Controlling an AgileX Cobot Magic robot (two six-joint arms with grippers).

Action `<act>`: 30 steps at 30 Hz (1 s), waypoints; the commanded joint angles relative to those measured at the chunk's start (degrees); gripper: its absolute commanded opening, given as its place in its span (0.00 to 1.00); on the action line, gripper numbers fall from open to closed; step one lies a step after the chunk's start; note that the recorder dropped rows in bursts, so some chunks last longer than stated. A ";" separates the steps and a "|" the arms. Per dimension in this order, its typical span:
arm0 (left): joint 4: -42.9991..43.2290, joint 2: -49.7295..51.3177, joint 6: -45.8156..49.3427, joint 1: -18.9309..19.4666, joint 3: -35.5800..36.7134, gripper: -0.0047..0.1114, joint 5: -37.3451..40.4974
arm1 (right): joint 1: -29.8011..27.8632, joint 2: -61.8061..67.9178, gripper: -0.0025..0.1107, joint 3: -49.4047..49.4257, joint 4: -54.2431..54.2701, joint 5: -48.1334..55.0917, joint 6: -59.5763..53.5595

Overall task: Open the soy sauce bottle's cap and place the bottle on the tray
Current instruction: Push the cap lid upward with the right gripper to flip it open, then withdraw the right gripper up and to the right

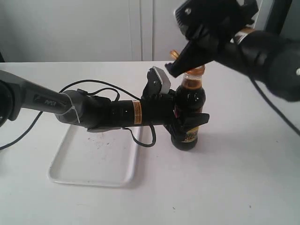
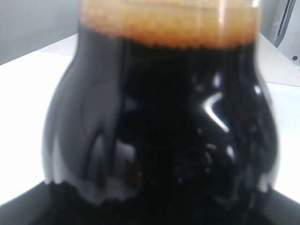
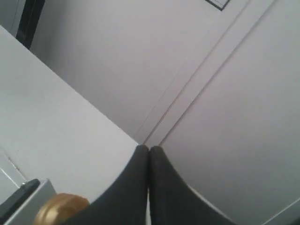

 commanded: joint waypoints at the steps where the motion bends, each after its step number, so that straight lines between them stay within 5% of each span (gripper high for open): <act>1: 3.27 0.62 -1.23 -0.53 0.70 0.04 4.14 | -5.66 -0.51 0.02 -6.35 1.98 15.96 3.42; 18: 3.27 0.62 -1.23 -0.53 0.70 0.04 4.14 | -20.86 -0.51 0.02 -14.59 0.98 52.04 -6.25; 30: 3.27 0.08 -1.35 -0.53 0.70 0.04 4.14 | -25.73 4.92 0.02 -14.59 -10.85 62.32 19.52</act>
